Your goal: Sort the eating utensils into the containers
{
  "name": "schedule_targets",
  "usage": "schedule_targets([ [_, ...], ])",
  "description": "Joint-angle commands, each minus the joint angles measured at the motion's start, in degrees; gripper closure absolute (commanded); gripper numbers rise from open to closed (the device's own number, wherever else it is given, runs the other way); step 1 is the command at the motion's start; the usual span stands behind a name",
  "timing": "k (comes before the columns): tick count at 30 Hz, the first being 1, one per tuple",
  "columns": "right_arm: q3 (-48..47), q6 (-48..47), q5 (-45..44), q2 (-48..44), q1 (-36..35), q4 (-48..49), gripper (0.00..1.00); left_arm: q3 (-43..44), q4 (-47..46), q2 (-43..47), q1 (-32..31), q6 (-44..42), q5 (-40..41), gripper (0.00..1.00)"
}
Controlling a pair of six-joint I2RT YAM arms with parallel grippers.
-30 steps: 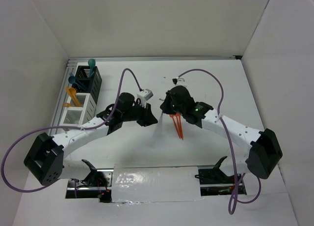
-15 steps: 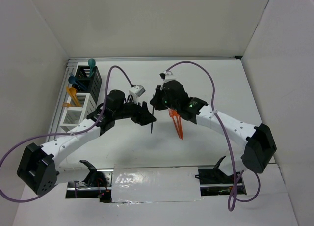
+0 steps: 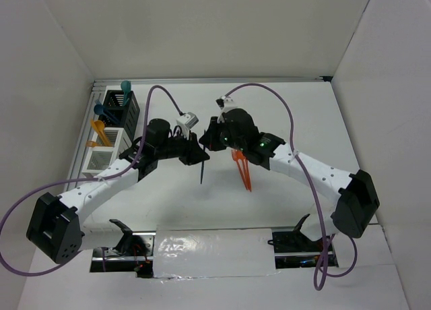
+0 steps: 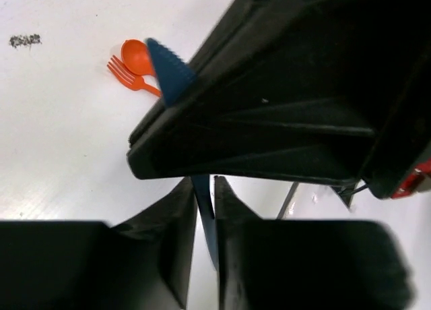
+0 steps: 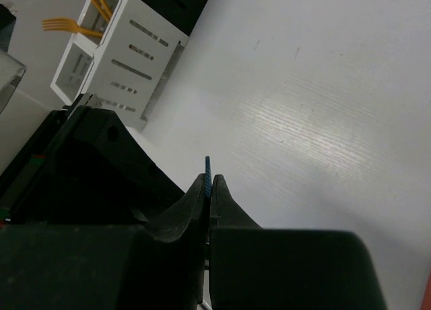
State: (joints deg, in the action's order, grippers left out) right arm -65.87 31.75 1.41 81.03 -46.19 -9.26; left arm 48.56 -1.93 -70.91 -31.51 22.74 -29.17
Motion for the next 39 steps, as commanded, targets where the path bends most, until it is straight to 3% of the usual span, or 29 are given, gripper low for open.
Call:
schedule_targets([
  [1, -3.2, 0.9, 1.6, -1.2, -0.8, 3.2, 1.00, 1.5, -4.4, 0.3, 0.5, 0.2, -1.9, 0.78],
  [2, -3.2, 1.6, 1.6, -1.5, -1.0, 2.6, 0.98, 0.7, -5.6, 0.5, 0.4, 0.1, -1.3, 0.86],
  [3, -3.9, 1.7, 0.8, -1.4, -0.9, 0.3, 0.89, 0.5, -5.5, 1.2, 0.4, 0.9, -0.8, 0.89],
  [4, -6.4, 2.1, 0.3, -1.5, -0.7, -1.4, 0.78, 0.6, -6.7, 1.6, 0.6, 1.8, -0.5, 0.92],
  [5, -7.9, 3.9, 0.3, -1.5, -0.4, -3.5, 0.59, -0.5, -6.6, 1.9, 0.9, 1.7, 0.5, 0.97],
  [6, -9.4, 4.6, -0.6, -1.3, 0.4, -7.3, 0.41, -0.7, -7.7, 2.5, 1.2, 2.7, 0.9, 0.97],
  [8, -14.3, 5.7, -0.6, -1.0, 1.9, -11.0, 0.26, -1.4, -8.4, 3.0, 2.4, 3.5, 0.8, 0.97],
  [9, -17.5, 5.8, -0.6, -0.9, 4.2, -14.7, 0.13, -1.2, -8.3, 3.0, 5.1, 4.8, 1.4, 0.97],
  [11, -20.4, 5.7, -0.6, -0.9, 7.1, -18.2, 0.02, -0.9, -6.9, 3.4, 7.7, 5.5, 3.0, 0.97],
  [16, -23.7, 3.4, 3.4, -1.8, 20.6, -24.8, 0.00, 1.0, -0.9, 6.6, 14.4, 6.2, 8.8, 0.97],
  [20, -13.5, 2.2, 6.8, -5.3, 28.0, -20.1, 0.00, 3.7, 6.8, 12.5, 26.7, 6.0, 18.6, 0.95],
  [24, -7.0, 1.3, 6.2, -6.8, 28.8, -18.6, 0.00, 7.9, 15.0, 14.6, 38.5, 6.6, 28.8, 0.93],
  [26, -5.4, 0.8, 4.7, -6.7, 28.6, -18.0, 0.00, 7.3, 15.1, 15.9, 45.7, 6.6, 29.1, 0.92],
  [27, -4.6, -0.3, 4.1, -6.4, 28.7, -18.0, 0.00, 6.6, 15.1, 16.7, 45.4, 6.6, 32.5, 0.92],
  [29, -3.9, -1.2, 2.4, -6.2, 28.7, -17.5, 0.00, 4.5, 13.6, 17.7, 50.7, 7.1, 34.3, 0.91],
  [33, -2.8, -2.5, 1.2, -4.4, 29.1, -15.4, 0.00, 0.7, 6.2, 19.1, 54.8, 3.5, 32.3, 0.88],
  [39, -2.0, -3.2, 2.9, -0.4, 29.8, -14.7, 0.00, 2.5, -5.7, 11.7, 55.4, -0.6, 19.2, 0.88],
])
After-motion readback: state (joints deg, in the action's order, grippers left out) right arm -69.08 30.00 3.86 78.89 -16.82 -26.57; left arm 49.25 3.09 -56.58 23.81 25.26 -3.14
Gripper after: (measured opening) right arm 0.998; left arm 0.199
